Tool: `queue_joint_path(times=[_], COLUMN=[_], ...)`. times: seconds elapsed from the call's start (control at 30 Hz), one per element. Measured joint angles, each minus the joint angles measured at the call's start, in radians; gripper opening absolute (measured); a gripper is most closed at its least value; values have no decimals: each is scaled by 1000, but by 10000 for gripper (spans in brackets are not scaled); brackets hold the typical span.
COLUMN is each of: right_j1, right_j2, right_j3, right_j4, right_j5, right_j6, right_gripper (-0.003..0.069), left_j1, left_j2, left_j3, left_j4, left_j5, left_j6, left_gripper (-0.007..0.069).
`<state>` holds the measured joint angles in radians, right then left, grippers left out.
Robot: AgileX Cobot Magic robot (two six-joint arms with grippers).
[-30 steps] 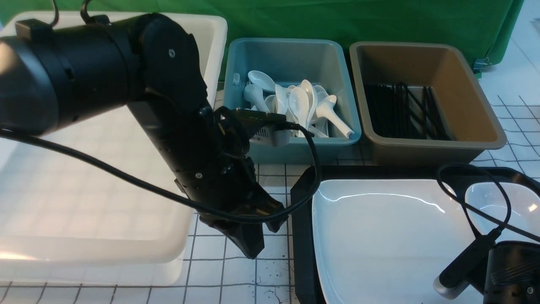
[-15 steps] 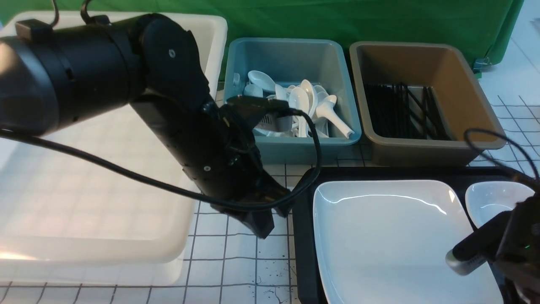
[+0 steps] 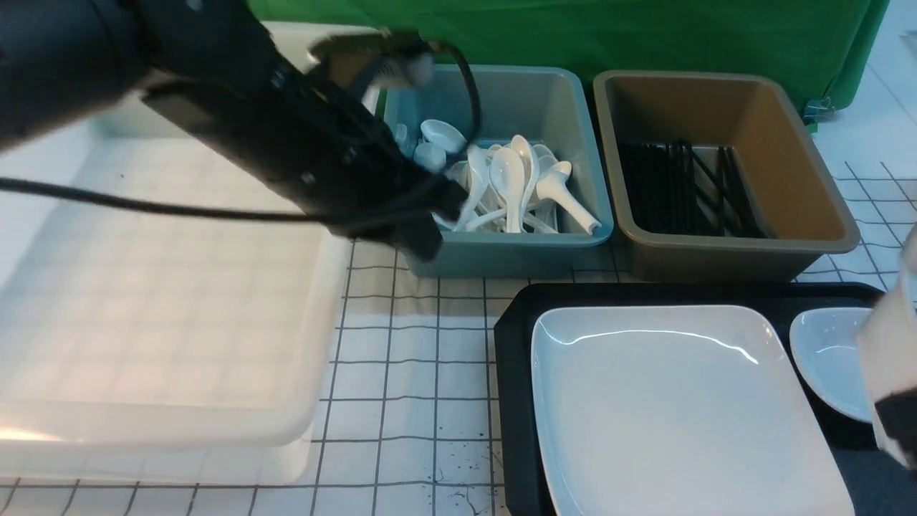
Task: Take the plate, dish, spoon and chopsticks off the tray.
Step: Use the right arm to grab a small plate from the dinner plate, then use the right arm to put the small plate into the large storage box on the left
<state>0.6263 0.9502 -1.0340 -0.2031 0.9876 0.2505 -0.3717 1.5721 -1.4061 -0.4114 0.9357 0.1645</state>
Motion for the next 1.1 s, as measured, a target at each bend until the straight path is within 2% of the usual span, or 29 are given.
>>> queue_joint_path(times=[0.17, 0.3, 0.33, 0.37, 0.4, 0.53, 0.67, 0.77, 0.93, 1.1], right_j1=[0, 0, 0, 0, 0, 20, 89, 182, 271, 324], right_j2=[18, 150, 195, 205, 266, 406, 520, 642, 867, 1146], right_j3=[-74, -126, -149, -154, -203, -345, -492, -651, -856, -1026], right_j4=[232, 458, 499, 512, 545, 565, 567, 575, 585, 567], right_j5=[-123, -174, -176, -176, -177, -190, -196, -241, -317, -291], right_j6=[-213, -455, -504, -512, -558, -622, -728, -820, -871, -1088], right_gripper=[86, 86, 86, 86, 86, 86, 86, 86, 86, 86], left_j1=[182, 383, 432, 432, 506, 640, 689, 693, 704, 816], left_j2=[-74, -102, -105, -105, -106, -106, -106, -106, -106, -106], left_j3=[-78, -105, -105, -105, -105, -105, -105, -105, -105, -105], left_j4=[-18, -55, -68, -68, -94, -160, -201, -229, -238, -239], left_j5=[19, 135, 168, 168, 210, 270, 261, 184, 69, 62], left_j6=[-3, 47, 55, 55, 65, 76, 84, 77, 51, 38], left_gripper=[-1, -1, -1, -1, 0, 0, 0, 0, 0, 0])
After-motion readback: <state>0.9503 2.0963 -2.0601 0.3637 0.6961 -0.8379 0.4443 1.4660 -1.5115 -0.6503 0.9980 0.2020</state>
